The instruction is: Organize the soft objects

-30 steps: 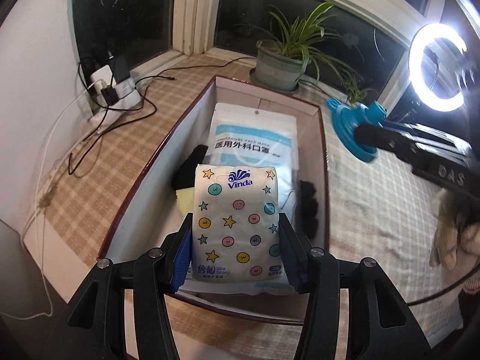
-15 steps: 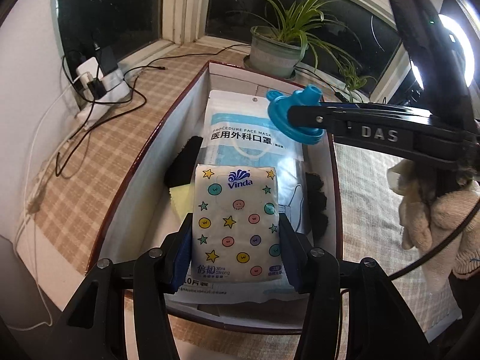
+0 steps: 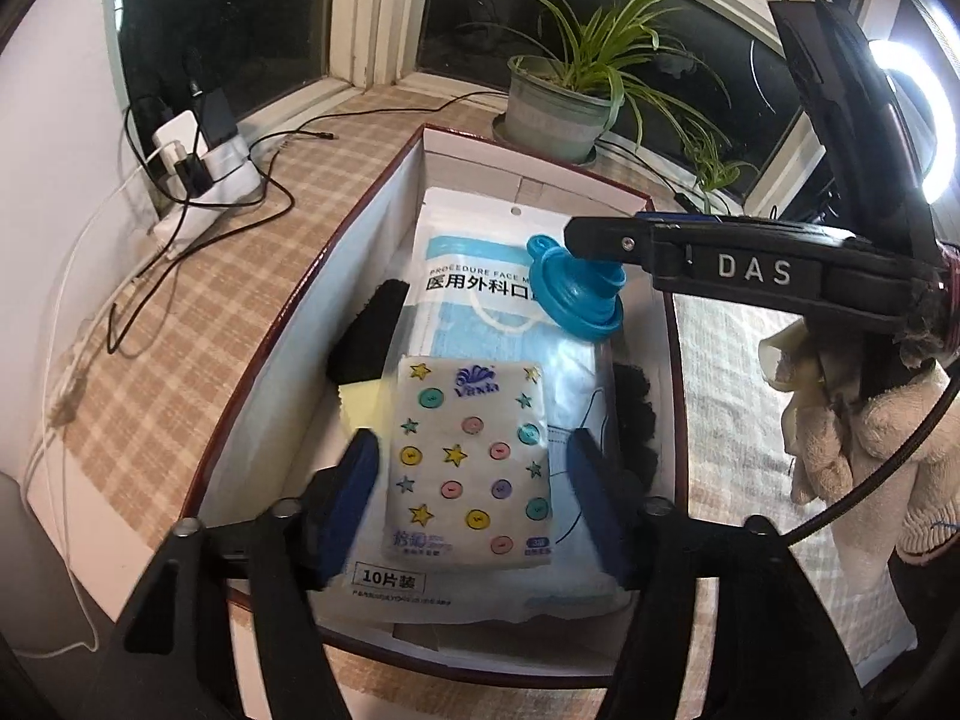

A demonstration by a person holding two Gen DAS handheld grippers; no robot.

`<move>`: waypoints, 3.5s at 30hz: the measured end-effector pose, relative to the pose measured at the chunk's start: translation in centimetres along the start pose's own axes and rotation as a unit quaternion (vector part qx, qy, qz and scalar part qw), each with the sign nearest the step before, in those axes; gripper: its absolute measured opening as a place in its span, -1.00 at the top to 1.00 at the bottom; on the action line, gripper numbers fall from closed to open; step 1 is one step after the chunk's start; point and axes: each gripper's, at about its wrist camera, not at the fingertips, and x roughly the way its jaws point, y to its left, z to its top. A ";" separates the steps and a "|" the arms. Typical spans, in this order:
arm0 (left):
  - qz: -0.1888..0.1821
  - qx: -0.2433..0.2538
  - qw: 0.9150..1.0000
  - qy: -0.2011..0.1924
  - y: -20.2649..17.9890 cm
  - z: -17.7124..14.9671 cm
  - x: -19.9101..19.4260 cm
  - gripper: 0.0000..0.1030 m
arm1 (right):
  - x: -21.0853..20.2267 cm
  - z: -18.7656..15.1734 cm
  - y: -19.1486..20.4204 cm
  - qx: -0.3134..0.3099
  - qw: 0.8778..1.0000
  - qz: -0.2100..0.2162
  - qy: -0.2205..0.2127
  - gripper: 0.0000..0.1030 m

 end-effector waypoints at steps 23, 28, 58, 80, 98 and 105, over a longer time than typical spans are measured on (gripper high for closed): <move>0.022 -0.006 0.999 -0.033 -1.6 -0.4 -2.6 -0.28 | -3.5 -1.6 -2.1 0.008 1.000 0.001 -0.021 -0.04; 0.025 -0.009 0.999 -0.041 -2.4 -0.9 -3.6 -0.28 | -4.9 -2.5 -2.2 0.001 1.000 -0.003 -0.026 -0.04; 0.047 -0.002 0.995 -0.085 -10.8 -6.3 -10.0 -0.28 | -17.2 -12.8 -3.7 0.023 0.997 -0.023 -0.075 -0.31; 0.070 -0.021 0.990 -0.124 -13.9 -10.3 -14.2 -0.37 | -23.7 -19.6 -4.0 0.015 0.993 -0.035 -0.110 -0.47; 0.066 -0.020 0.988 -0.141 -14.2 -10.5 -15.3 -0.37 | -25.1 -20.4 -3.8 0.017 0.992 -0.045 -0.120 -0.48; 0.068 -0.018 0.987 -0.147 -14.2 -10.6 -15.4 -0.38 | -25.2 -20.6 -3.8 0.016 0.992 -0.048 -0.119 -0.48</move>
